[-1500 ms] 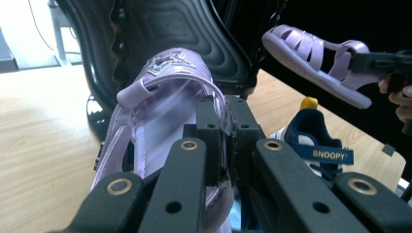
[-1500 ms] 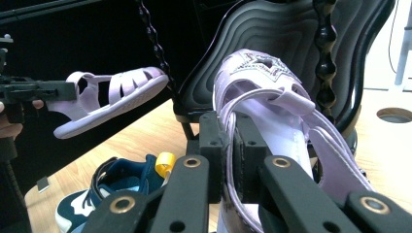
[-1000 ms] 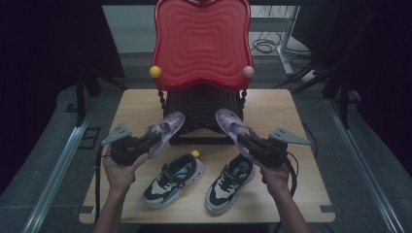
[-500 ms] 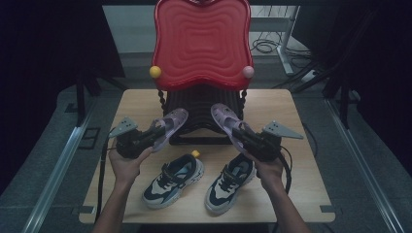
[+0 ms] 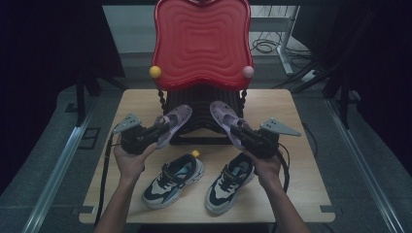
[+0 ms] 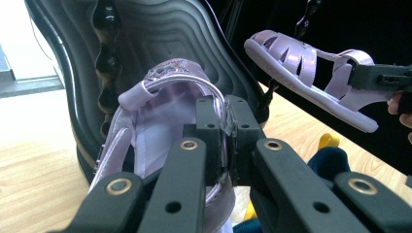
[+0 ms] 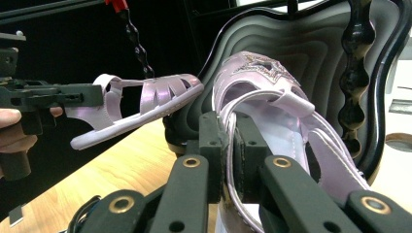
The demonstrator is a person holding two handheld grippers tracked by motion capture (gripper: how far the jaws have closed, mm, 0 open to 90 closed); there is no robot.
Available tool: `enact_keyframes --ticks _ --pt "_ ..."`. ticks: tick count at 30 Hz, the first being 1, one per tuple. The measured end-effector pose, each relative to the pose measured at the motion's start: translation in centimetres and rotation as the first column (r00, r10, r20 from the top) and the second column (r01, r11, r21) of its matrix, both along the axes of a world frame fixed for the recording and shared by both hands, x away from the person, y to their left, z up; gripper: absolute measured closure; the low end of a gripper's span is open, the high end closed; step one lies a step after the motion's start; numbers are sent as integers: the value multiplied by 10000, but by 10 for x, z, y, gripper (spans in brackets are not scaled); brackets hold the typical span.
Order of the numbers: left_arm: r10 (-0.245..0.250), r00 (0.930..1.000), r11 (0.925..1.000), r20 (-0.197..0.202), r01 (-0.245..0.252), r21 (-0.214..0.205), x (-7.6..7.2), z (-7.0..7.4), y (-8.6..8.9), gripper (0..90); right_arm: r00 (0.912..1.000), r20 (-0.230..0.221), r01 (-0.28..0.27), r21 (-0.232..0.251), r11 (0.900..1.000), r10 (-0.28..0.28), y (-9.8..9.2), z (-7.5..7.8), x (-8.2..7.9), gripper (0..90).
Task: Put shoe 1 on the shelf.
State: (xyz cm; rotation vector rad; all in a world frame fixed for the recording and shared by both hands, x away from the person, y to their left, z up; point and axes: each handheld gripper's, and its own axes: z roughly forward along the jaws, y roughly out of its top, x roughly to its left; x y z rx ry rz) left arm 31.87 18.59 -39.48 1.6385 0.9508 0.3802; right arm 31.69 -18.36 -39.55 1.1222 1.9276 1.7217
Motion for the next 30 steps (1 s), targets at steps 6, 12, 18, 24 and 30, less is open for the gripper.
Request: enact_keyframes --ticks 6,12,18,24,30 --pt "-26 10000 9999 7 26 -145 6 1 -5 864 9999 -13 114 78 9999 -114 1 1 5 844" --pt "-13 9999 9998 151 17 -213 13 6 -8 864 9998 -40 219 215 9995 -218 2 3 10 844" --pt "-72 9996 9997 289 79 -245 18 8 -14 864 9997 -39 230 133 9996 -230 8 5 15 844" --pt "-157 9996 9990 214 166 -414 25 6 -20 864 9997 -71 253 194 9995 -251 13 6 20 844" --pt "-42 9996 9984 276 58 -569 32 9 -25 864 9992 -68 400 188 9990 -399 16 7 26 844"
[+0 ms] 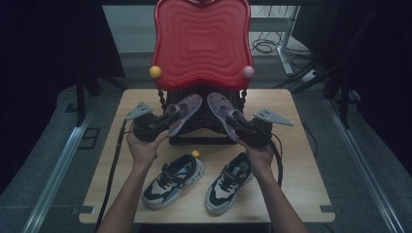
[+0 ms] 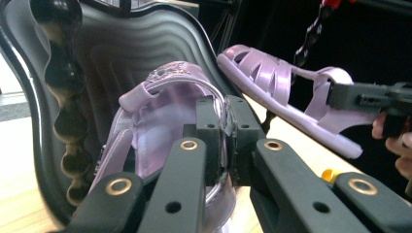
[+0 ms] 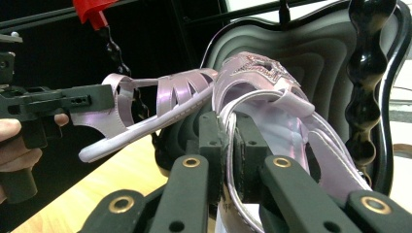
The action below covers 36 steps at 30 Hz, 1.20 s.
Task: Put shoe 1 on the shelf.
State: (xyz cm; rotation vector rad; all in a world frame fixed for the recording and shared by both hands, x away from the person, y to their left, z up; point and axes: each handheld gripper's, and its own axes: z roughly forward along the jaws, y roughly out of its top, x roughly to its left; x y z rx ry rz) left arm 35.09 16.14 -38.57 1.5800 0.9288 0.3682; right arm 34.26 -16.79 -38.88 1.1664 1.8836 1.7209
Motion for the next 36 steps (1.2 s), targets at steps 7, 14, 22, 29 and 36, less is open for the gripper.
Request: enact_keyframes --ticks 7,14,22,29,36 --pt "121 9999 9999 74 -121 -40 5 3 -3 864 9998 61 181 77 9998 -182 3 1 5 844" --pt "194 9996 9996 227 -189 -206 9 8 -5 863 9993 60 381 52 9993 -381 6 1 10 844" --pt "392 9987 9992 319 -389 -85 18 7 -8 863 9979 70 638 141 9979 -639 9 4 19 844" --pt "494 9981 9988 359 -492 -45 26 7 -13 863 9965 52 832 59 9965 -832 17 2 29 844" --pt "760 9954 9971 590 -759 -54 33 1 -17 863 9955 77 947 205 9953 -948 23 2 36 843"
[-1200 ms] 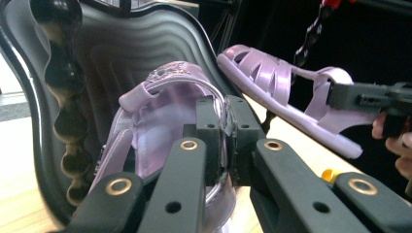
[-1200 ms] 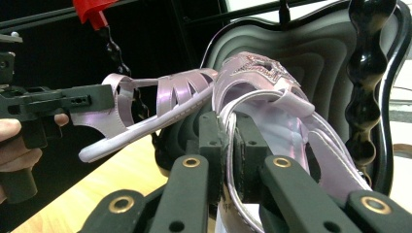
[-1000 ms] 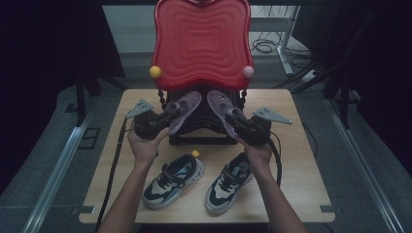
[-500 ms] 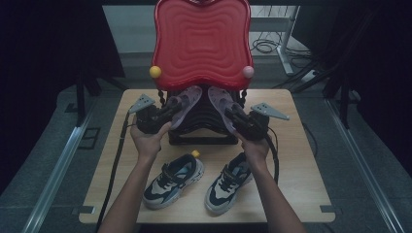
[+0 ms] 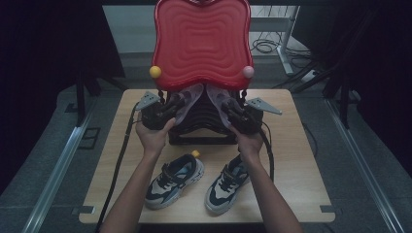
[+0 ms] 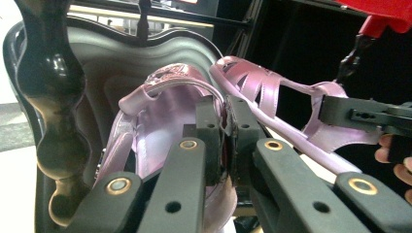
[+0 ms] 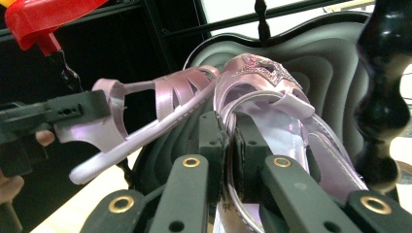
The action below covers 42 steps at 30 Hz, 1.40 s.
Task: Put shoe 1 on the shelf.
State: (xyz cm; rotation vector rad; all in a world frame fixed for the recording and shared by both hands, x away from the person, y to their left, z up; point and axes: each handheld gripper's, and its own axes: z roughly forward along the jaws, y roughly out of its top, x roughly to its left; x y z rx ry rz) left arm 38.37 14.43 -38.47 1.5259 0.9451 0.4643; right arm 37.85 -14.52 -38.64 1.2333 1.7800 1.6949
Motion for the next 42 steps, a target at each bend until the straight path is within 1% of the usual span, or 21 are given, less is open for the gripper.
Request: enact_keyframes --ticks 6,13,19,25,29,34,38,42 --pt "53 10000 9999 43 -53 -90 5 -3 -1 863 9998 64 175 -134 9998 -175 7 -3 5 843" --pt "65 9999 9999 94 -66 116 9 -7 -6 863 9991 107 422 -305 9986 -419 13 -7 13 843" --pt "33 9999 9998 167 -36 205 12 -9 -11 863 9982 145 588 -349 9977 -583 16 -7 16 843" --pt "346 9984 9990 454 -359 267 17 -9 -14 863 9964 133 847 -338 9958 -843 20 -8 21 843" --pt "513 9968 9980 618 -535 333 19 -8 -14 863 9950 191 990 -459 9940 -982 24 -10 25 843" --pt "704 9951 9958 690 -742 545 25 -12 -14 863 9928 284 1182 -594 9912 -1167 27 -11 31 843" --pt "765 9948 9950 670 -805 584 28 -15 -14 863 9920 206 1256 -633 9901 -1246 30 -13 33 843" --pt "835 9932 9941 808 -887 627 30 -16 -14 862 9902 335 1379 -813 9871 -1356 32 -16 38 843"
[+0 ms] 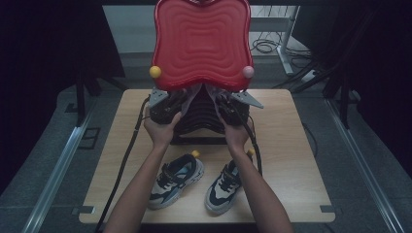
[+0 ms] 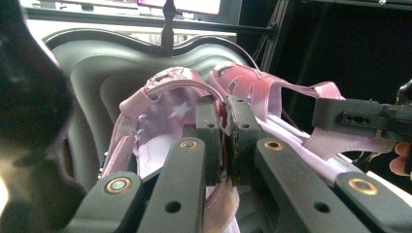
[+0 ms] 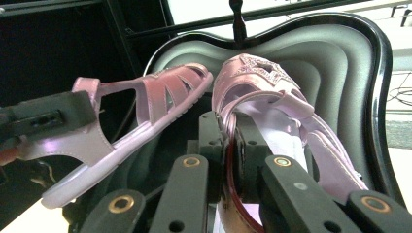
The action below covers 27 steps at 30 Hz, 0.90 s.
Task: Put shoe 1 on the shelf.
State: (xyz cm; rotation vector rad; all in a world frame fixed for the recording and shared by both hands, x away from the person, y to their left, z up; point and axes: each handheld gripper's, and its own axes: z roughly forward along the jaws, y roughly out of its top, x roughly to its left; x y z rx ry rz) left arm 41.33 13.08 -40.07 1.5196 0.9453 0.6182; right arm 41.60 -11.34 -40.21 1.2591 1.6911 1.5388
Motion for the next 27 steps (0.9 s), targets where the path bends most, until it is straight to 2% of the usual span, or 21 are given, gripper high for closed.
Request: enact_keyframes --ticks 6,9,16,20,21,27 --pt "55 9998 9999 211 -57 89 1 -2 -2 862 9999 34 155 -18 9999 -155 3 -4 5 843" --pt "96 9995 9998 295 -100 158 2 -3 -3 862 9995 194 259 -181 9995 -256 4 -5 6 843" --pt "275 9982 9994 528 -286 208 2 -1 -2 862 9987 362 359 -211 9991 -351 4 -5 7 843" --pt "228 9986 9986 475 -250 456 3 -6 -5 860 9990 260 367 -247 9990 -361 5 -7 8 843" --pt "190 9987 9985 469 -214 513 3 -7 -6 860 9989 311 373 -367 9986 -362 5 -8 8 843" --pt "-56 9999 9967 159 43 806 1 -12 -7 858 9999 -41 141 -722 9973 -144 9 -11 8 835"
